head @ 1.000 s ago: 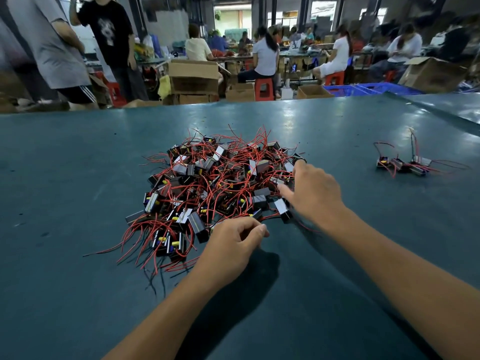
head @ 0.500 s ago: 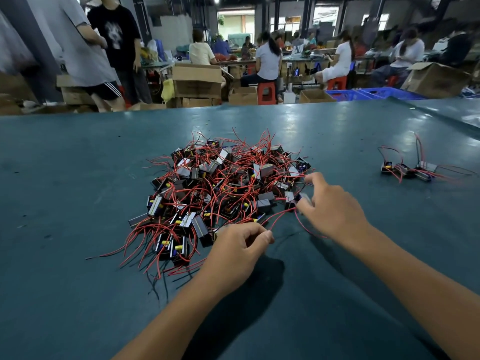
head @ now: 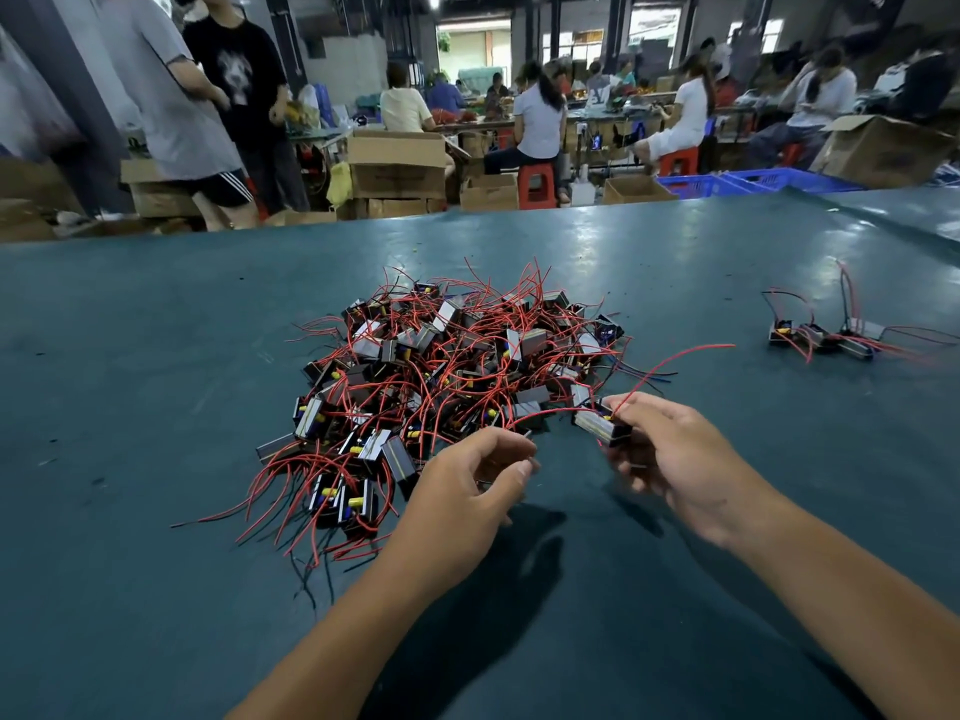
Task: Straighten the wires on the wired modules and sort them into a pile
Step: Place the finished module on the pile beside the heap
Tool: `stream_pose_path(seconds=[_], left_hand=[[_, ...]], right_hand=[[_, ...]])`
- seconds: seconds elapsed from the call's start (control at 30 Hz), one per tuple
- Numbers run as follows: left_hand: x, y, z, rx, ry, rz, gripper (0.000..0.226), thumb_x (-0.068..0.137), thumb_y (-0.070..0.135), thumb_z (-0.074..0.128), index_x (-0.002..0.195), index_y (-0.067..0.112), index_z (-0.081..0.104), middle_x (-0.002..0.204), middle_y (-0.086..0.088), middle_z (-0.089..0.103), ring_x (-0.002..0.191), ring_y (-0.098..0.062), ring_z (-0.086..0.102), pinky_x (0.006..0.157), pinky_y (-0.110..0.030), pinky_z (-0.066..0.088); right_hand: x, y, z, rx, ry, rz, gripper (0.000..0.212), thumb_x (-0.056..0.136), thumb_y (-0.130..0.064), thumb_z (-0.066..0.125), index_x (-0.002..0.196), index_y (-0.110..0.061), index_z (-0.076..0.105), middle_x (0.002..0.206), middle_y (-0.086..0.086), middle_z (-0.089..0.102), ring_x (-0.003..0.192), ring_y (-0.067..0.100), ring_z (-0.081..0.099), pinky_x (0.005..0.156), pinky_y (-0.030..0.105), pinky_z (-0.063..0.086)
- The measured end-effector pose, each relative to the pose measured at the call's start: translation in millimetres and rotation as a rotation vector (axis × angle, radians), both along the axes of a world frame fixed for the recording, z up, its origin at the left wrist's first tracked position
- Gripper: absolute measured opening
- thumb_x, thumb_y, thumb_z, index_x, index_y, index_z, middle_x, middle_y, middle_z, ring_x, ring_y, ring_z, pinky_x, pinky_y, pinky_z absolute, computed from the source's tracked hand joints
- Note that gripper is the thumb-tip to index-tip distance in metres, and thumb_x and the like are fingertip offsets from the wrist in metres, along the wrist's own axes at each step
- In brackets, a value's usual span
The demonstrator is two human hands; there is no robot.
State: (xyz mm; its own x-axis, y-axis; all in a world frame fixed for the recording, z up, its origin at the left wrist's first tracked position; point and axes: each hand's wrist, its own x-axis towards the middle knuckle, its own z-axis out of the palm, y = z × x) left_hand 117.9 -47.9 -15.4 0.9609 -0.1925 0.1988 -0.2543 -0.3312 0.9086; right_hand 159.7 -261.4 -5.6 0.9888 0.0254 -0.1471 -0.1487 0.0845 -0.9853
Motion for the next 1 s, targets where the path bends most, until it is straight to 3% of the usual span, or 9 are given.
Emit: stream_pose_path(seconds=[0.17,0.37,0.43,0.5,0.6,0.7,0.77,0.83,1.0], left_hand=[[4,1,1,-0.300,0.063,0.039,0.025,0.099,0.011,0.059,0.118,0.027,0.063,0.106,0.000,0.072,0.086,-0.018,0.070,0.063,-0.030,0.058],[4,2,-1,-0.281,-0.037,-0.071,0.047,0.095,0.020,0.059,0.133,0.046,0.055,0.120,0.007,0.069,0.102,-0.018,0.067,0.079,-0.034,0.060],[2,-1,-1,-0.177,-0.167,-0.076,0.060,0.100,0.013,0.053,0.139,0.057,0.044,0.129,0.015,0.062,0.108,-0.017,0.062,0.087,-0.033,0.058],[3,-1,0,-0.024,-0.401,-0.022,0.067,0.102,0.010,0.047,0.149,0.055,0.029,0.136,0.020,0.055,0.111,-0.018,0.060,0.094,-0.026,0.052],[3,1,1,-0.044,-0.569,-0.077,0.049,0.103,0.011,0.050,0.146,0.034,0.048,0.130,0.011,0.058,0.112,-0.018,0.061,0.095,-0.037,0.053],[1,3,3,-0.258,-0.307,-0.109,0.030,0.093,0.025,0.067,0.123,0.027,0.071,0.113,0.005,0.063,0.104,-0.017,0.063,0.086,-0.047,0.057],[-1,0,3,-0.304,-0.095,-0.079,0.034,0.084,0.032,0.076,0.117,0.022,0.071,0.105,-0.002,0.067,0.097,-0.017,0.065,0.084,-0.048,0.057],[-1,-4,1,-0.298,0.067,-0.124,0.044,0.082,0.028,0.078,0.123,0.021,0.065,0.107,-0.008,0.070,0.097,-0.018,0.069,0.081,-0.045,0.061],[-4,-11,0,-0.305,0.150,-0.146,0.079,0.077,0.021,0.080,0.147,0.019,0.043,0.121,-0.009,0.068,0.104,-0.021,0.072,0.089,-0.036,0.059]], right_hand=[[-5,0,5,0.081,-0.131,0.036,0.014,0.098,-0.012,0.056,0.110,-0.015,0.062,0.082,0.012,0.070,0.060,0.016,0.058,0.045,0.023,0.045],[-15,7,4,0.034,-0.146,0.155,0.021,0.088,-0.012,0.066,0.107,-0.007,0.060,0.083,0.012,0.073,0.062,0.018,0.066,0.052,0.026,0.054],[-19,11,3,0.037,-0.155,0.194,0.032,0.082,-0.017,0.068,0.110,-0.004,0.058,0.082,0.013,0.073,0.061,0.019,0.066,0.053,0.027,0.055],[-21,13,4,0.008,-0.177,0.239,0.038,0.079,-0.021,0.070,0.110,-0.004,0.058,0.081,0.014,0.073,0.062,0.020,0.067,0.053,0.027,0.054],[-24,15,4,-0.035,-0.222,0.281,0.034,0.078,-0.025,0.070,0.106,-0.009,0.061,0.078,0.014,0.073,0.062,0.020,0.066,0.054,0.023,0.052],[-27,16,3,-0.045,-0.257,0.299,0.034,0.078,-0.029,0.070,0.105,-0.012,0.062,0.078,0.014,0.073,0.067,0.023,0.066,0.058,0.030,0.054],[-28,17,3,-0.058,-0.276,0.299,0.033,0.077,-0.029,0.070,0.104,-0.013,0.063,0.077,0.011,0.072,0.068,0.021,0.066,0.062,0.033,0.056],[-29,18,3,-0.064,-0.289,0.292,0.033,0.077,-0.028,0.070,0.105,-0.011,0.062,0.071,0.007,0.070,0.063,0.017,0.065,0.056,0.026,0.054],[-30,20,1,-0.060,-0.285,0.274,0.039,0.078,-0.025,0.071,0.109,-0.005,0.058,0.068,0.009,0.068,0.061,0.021,0.065,0.055,0.025,0.054]])
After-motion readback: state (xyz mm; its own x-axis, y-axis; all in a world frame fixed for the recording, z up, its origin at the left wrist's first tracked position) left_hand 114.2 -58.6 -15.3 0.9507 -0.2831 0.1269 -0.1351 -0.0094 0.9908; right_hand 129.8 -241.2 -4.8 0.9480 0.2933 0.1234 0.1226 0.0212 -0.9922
